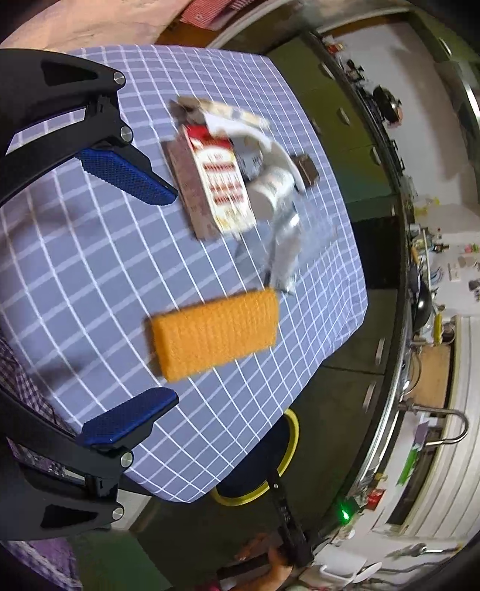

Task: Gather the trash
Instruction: 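Carry the water bottle over the bin and open the right gripper, then grasp the orange foam fruit net with the left gripper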

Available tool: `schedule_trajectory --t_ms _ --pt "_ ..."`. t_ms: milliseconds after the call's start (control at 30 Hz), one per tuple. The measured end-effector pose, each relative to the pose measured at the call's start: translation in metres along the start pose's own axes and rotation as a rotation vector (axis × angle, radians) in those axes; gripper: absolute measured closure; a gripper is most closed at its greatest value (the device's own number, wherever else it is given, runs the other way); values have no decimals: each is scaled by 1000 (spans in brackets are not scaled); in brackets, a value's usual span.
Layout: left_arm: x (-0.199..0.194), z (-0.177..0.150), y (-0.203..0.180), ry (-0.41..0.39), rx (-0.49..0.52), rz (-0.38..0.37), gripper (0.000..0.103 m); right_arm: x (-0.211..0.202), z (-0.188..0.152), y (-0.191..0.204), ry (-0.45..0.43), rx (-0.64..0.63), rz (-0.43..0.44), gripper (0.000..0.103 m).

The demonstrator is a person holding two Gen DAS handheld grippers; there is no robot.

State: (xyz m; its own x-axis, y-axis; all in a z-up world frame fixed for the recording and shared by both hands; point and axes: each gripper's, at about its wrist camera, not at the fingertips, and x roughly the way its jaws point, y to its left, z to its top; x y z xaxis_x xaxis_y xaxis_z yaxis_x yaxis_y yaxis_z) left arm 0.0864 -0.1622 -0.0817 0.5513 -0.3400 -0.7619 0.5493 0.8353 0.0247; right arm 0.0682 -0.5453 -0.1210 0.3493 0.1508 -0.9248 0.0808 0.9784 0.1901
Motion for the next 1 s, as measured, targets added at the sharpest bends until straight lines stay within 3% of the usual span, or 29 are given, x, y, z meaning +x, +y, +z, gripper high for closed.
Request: schedule_trajectory --t_ms 233,467,633,700,867,1000 --pt "49 29 -35 55 70 -2 5 -27 -31 23 -91 -10 75 30" --pt "96 36 -36 141 8 14 5 -34 -43 36 -129 -30 107 29" --pt "106 35 -36 152 -18 18 7 -30 -45 41 -127 -38 128 29" --pt "108 36 -37 153 -21 18 12 -27 -45 42 -126 -39 133 29" --pt "115 37 -37 171 -41 10 38 -23 -45 44 -122 -44 141 29" --pt "113 36 -37 166 -55 -13 52 -24 -45 43 -127 -43 145 29"
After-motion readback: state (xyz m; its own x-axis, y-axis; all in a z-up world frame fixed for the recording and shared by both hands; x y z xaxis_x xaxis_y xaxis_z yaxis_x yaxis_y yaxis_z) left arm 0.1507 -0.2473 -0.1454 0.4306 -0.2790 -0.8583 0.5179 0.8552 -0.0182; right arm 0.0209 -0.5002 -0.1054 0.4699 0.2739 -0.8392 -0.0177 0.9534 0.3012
